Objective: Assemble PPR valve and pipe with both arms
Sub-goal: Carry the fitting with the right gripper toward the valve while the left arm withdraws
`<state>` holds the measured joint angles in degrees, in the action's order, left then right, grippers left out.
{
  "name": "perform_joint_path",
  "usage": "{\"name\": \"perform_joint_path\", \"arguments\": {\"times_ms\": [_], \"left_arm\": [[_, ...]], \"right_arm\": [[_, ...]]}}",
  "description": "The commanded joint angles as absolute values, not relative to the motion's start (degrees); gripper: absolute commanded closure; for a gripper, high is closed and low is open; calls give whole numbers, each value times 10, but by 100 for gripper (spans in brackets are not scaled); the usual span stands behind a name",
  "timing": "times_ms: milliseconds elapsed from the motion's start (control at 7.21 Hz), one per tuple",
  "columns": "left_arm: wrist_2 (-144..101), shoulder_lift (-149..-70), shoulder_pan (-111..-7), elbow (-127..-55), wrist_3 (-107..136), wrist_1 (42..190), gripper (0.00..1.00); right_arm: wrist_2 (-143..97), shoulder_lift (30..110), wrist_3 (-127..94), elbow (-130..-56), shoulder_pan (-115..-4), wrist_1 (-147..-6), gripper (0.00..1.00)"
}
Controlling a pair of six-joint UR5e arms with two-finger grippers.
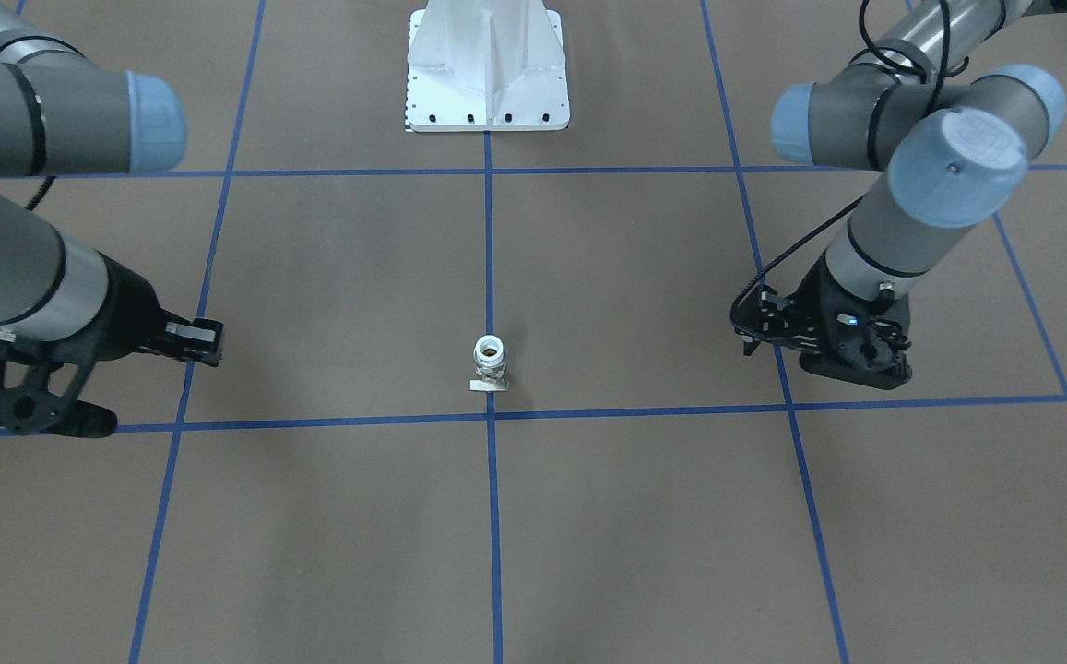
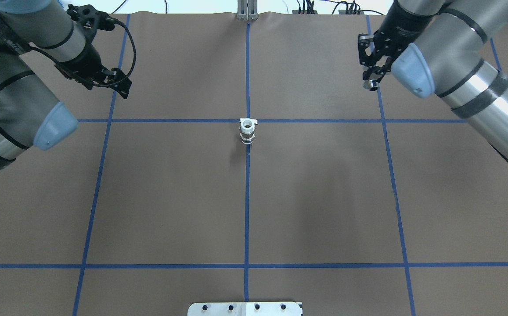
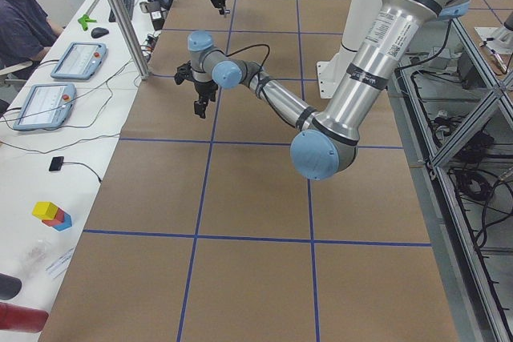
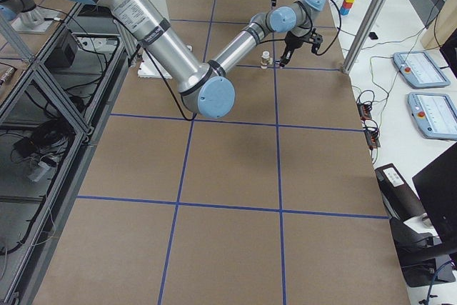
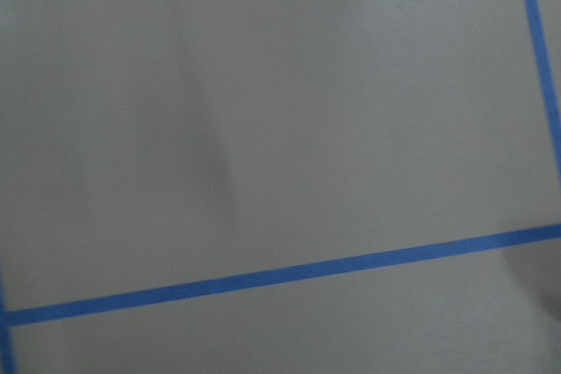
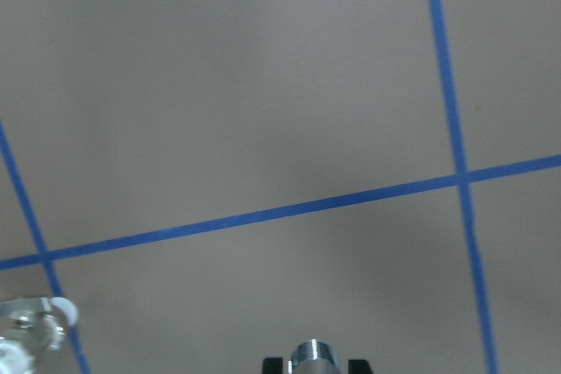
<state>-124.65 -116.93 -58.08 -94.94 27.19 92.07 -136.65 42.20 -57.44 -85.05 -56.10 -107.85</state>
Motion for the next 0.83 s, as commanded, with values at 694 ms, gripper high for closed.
{"name": "perform_joint_path", "arguments": {"times_ms": [694], "left_arm": [[-1252, -1150, -596, -949, 244, 921, 0]], "right_arm": [[-1277, 314, -799, -755, -440, -979, 100]]}}
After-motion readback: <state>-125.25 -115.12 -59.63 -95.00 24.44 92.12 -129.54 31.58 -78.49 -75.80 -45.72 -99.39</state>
